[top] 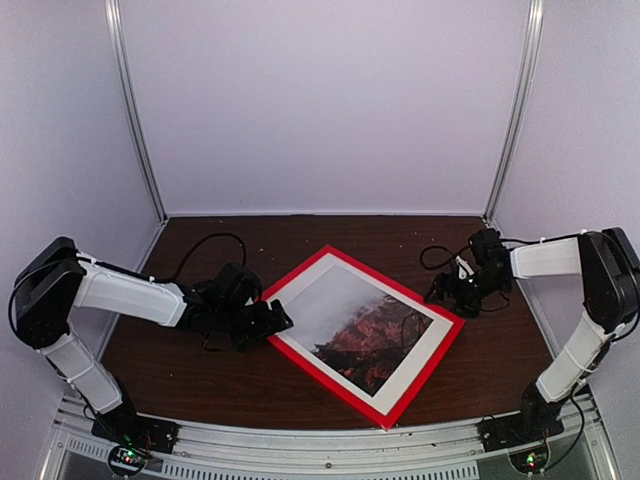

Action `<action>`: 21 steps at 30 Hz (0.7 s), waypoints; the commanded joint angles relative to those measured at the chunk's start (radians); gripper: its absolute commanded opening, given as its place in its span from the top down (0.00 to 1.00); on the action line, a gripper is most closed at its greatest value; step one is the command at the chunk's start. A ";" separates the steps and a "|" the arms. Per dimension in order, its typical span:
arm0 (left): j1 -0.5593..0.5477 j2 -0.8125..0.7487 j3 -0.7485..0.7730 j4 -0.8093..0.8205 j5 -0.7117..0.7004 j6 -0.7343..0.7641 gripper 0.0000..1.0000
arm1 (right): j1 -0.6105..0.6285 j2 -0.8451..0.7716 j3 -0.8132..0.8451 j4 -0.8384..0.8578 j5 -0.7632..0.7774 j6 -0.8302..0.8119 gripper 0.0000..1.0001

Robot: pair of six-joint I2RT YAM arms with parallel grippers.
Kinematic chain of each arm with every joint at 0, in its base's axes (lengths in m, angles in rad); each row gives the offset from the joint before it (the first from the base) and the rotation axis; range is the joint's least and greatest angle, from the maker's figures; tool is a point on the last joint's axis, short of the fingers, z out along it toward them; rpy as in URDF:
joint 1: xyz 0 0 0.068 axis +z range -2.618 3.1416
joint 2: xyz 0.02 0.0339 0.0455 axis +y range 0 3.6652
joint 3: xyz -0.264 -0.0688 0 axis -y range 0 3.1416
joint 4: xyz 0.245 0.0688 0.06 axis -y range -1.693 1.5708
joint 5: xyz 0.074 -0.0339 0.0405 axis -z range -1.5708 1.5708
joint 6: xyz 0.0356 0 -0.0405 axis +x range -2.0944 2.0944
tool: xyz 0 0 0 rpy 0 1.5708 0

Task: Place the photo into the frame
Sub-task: Rotate the photo frame at the center of the board.

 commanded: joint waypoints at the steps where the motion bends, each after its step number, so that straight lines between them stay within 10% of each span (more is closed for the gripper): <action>1: 0.035 0.066 0.064 0.047 0.047 0.036 0.07 | 0.047 -0.067 -0.079 -0.026 -0.014 0.034 0.11; 21: 0.212 0.459 0.666 -0.224 0.266 0.378 0.06 | 0.435 -0.317 -0.361 0.157 0.117 0.375 0.11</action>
